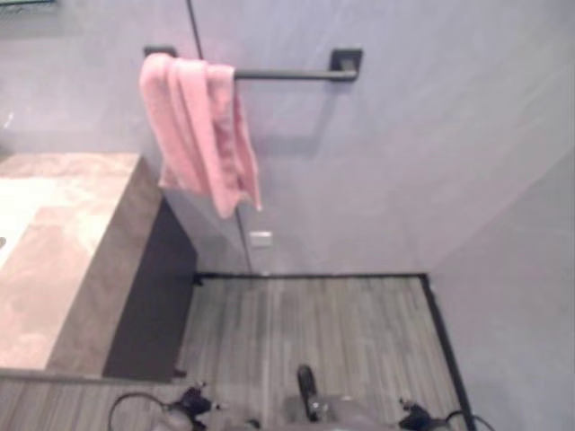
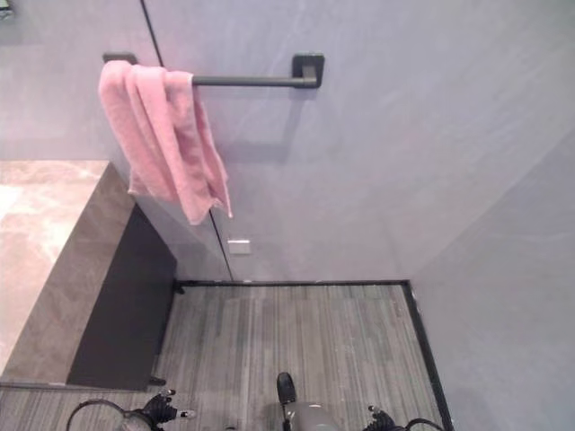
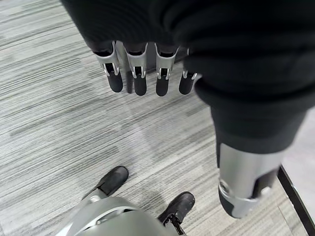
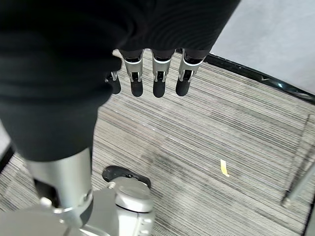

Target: Put brush and paste in cup on sink, flatten towel.

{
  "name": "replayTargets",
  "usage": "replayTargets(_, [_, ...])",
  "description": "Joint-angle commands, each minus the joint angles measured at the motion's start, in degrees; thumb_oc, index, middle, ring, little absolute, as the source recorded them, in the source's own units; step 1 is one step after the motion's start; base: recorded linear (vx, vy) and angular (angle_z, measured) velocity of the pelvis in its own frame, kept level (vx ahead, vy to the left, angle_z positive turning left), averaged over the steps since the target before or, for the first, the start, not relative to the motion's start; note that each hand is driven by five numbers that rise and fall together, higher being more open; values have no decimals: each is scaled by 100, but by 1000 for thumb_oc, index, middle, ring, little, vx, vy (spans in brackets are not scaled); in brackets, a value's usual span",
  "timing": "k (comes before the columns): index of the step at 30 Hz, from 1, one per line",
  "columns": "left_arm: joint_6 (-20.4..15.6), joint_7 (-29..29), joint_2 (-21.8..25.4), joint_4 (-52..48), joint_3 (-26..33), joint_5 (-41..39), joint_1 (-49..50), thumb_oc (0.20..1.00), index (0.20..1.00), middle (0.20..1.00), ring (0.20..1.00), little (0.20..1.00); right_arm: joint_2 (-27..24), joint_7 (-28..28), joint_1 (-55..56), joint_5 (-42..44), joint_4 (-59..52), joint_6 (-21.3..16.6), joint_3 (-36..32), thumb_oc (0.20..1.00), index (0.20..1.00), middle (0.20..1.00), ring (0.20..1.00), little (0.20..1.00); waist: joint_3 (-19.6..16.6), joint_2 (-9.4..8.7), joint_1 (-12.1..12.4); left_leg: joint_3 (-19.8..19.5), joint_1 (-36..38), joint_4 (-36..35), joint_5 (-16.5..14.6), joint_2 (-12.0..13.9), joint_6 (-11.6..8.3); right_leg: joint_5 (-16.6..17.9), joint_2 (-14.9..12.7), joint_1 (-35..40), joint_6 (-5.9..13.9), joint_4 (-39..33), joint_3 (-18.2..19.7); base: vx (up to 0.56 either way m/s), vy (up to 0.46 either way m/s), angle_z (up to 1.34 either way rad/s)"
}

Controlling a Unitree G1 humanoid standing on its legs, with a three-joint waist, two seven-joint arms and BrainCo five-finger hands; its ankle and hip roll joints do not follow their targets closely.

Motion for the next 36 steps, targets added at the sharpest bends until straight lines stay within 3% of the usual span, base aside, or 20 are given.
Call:
replayTargets(1, [-134,50,154,-6,71,-75,-81,1000,1000,1000,1000,1000,47,-10,-164,37,132,-8,186,1000,1000,1000,1000,1000,-59,-180,42,-618,-427,320,30,-190,180,-775,-406,284,690,404,396,24,-4,7])
replayTargets(10, [-117,-57,232,-83,-120,81,-192,1000,1000,1000,1000,1000,-50,78,-207,30,216,34,147,1000,1000,1000,1000,1000,17,-252,-8,-605,-590,600,-88,-280,220,-685,-472,205,767,478,378,-51,48,8])
replayTargets(13, [-152,-91,411,-152,-385,418,-400,1000,1000,1000,1000,1000,-282,116,-476,2,91,54,111,1000,1000,1000,1000,1000,228,-313,-190,-364,-885,687,-117,-442,355,-216,-546,-236,1026,483,728,-214,184,-20])
replayTargets(16, [-176,-76,615,-298,-558,636,-558,1000,1000,1000,1000,1000,-368,157,-666,-90,8,20,213,1000,1000,1000,1000,1000,354,-361,-180,-202,-1099,858,-141,-435,415,116,-533,-551,1242,524,975,-151,73,-86])
replayTargets(18, [-179,-103,673,-343,-606,683,-583,1000,1000,1000,1000,1000,-382,174,-689,-100,4,25,239,1000,1000,1000,1000,1000,361,-323,-150,-169,-1128,859,-122,-393,423,-10,-460,-613,1193,637,964,-98,43,-59])
replayTargets(20, [-168,-160,794,-425,-598,705,-577,1000,1000,1000,1000,1000,-439,188,-590,-140,95,26,197,1000,1000,1000,1000,1000,302,-205,-48,-99,-1103,672,30,-298,419,-480,-365,-477,939,957,652,-107,67,-10])
replayTargets(24, [-132,-196,791,-396,-473,669,-556,1000,1000,1000,1000,1000,-401,188,-528,-108,234,23,148,1000,1000,1000,1000,1000,178,-176,58,-51,-1134,513,161,-282,415,-1009,-130,-47,733,1122,404,-78,-3,-12])
replayTargets(26, [-116,-157,760,-287,-373,635,-544,1000,1000,1000,1000,1000,-354,196,-541,-123,242,20,175,1000,1000,1000,1000,1000,115,-274,87,-20,-1164,514,181,-335,413,-872,-119,23,754,878,443,-29,-78,-18])
replayTargets(28, [-102,-121,694,-218,-296,569,-534,1000,1000,1000,1000,1000,-322,203,-539,-125,242,6,227,1000,1000,1000,1000,1000,92,-251,93,-64,-1157,539,193,-323,386,-869,-1,40,712,822,572,2,-88,-9])
replayTargets(36, [-88,-84,445,-108,-137,407,-299,1000,1000,1000,1000,1000,-292,179,-431,-132,172,-16,271,1000,1000,1000,1000,1000,-61,-146,93,-153,-900,488,280,-188,264,-1144,164,297,466,878,459,36,-97,2])
